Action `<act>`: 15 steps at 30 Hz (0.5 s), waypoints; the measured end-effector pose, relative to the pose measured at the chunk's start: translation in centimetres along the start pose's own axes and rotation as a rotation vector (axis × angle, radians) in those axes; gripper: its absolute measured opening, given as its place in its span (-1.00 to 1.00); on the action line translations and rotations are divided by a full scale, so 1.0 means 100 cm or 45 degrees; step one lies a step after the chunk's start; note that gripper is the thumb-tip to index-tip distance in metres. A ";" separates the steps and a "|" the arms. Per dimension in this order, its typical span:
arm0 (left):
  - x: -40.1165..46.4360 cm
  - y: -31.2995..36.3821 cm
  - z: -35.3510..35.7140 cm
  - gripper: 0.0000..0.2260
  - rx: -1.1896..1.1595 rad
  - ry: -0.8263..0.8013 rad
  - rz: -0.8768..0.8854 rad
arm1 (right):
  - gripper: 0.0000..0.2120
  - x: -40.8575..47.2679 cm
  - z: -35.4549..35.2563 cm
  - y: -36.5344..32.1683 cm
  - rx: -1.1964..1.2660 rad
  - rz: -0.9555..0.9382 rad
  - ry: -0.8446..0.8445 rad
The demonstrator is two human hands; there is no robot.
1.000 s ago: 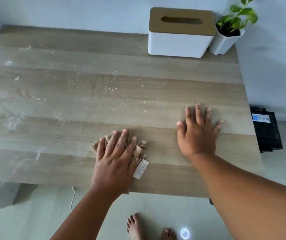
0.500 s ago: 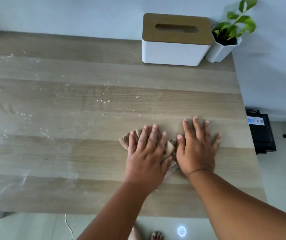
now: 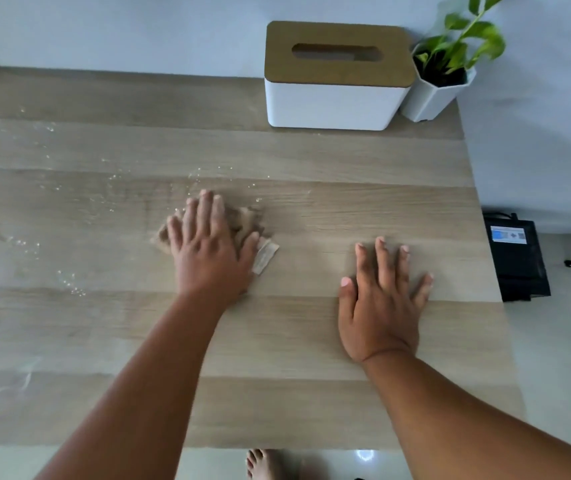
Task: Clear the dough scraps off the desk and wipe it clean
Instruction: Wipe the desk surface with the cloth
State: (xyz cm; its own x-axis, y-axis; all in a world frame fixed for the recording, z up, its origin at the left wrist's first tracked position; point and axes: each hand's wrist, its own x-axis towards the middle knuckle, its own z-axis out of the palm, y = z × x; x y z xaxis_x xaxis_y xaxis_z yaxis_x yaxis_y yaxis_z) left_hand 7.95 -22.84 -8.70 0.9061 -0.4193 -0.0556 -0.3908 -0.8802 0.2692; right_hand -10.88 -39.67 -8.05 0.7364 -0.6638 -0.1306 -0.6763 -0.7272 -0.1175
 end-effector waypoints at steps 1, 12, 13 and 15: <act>0.010 0.016 0.003 -0.26 0.027 -0.025 0.050 | -0.40 0.000 0.001 0.000 0.002 0.001 -0.003; -0.071 0.007 0.011 -0.49 0.055 0.048 0.608 | -0.41 0.001 0.001 0.001 -0.014 -0.008 0.014; -0.069 -0.008 0.007 -0.49 0.054 0.052 0.540 | -0.41 0.001 0.002 0.001 -0.015 -0.009 0.018; -0.054 -0.030 -0.003 -0.50 0.058 0.047 0.349 | -0.41 0.000 0.002 0.001 -0.013 -0.007 0.027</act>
State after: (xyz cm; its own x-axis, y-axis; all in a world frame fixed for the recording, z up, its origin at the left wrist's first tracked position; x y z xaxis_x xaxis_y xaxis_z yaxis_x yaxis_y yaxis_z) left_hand 4.25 -17.85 -8.91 0.7703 -0.6358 0.0484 -0.6285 -0.7443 0.2258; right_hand -10.94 -39.76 -8.27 0.7403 -0.6634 -0.1090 -0.6722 -0.7324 -0.1081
